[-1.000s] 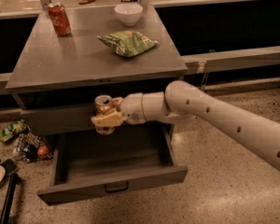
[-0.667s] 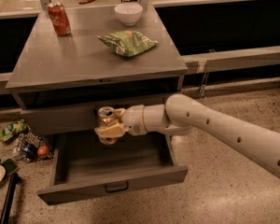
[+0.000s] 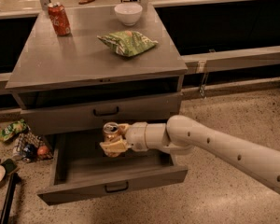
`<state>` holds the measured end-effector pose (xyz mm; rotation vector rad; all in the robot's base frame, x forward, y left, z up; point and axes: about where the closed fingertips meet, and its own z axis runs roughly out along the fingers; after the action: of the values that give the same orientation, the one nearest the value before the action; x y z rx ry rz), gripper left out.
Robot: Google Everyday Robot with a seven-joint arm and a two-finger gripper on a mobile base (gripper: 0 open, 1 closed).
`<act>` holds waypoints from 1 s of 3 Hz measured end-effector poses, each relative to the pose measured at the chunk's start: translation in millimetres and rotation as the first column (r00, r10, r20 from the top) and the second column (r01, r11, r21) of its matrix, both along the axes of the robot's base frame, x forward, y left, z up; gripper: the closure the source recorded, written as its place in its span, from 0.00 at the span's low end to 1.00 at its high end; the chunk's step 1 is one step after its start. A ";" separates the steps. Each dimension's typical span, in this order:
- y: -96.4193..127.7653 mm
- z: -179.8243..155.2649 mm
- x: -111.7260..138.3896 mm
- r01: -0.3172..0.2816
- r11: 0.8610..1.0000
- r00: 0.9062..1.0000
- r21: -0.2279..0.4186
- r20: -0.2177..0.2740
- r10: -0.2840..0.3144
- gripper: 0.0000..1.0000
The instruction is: Place orange can into middle drawer
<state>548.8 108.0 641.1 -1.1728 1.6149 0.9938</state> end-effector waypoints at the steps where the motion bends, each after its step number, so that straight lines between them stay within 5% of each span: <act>1: 0.2 -53.1 14.0 0.081 0.997 0.996 -0.016 -0.048 -0.082 1.00; 3: 7.1 -80.2 17.2 0.083 0.996 0.994 -0.031 -0.070 -0.085 1.00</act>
Offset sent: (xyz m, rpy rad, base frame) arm 0.0098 0.0010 -0.0406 -0.0092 0.0344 -0.0585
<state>565.9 115.1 560.9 -1.0892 1.7250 0.9712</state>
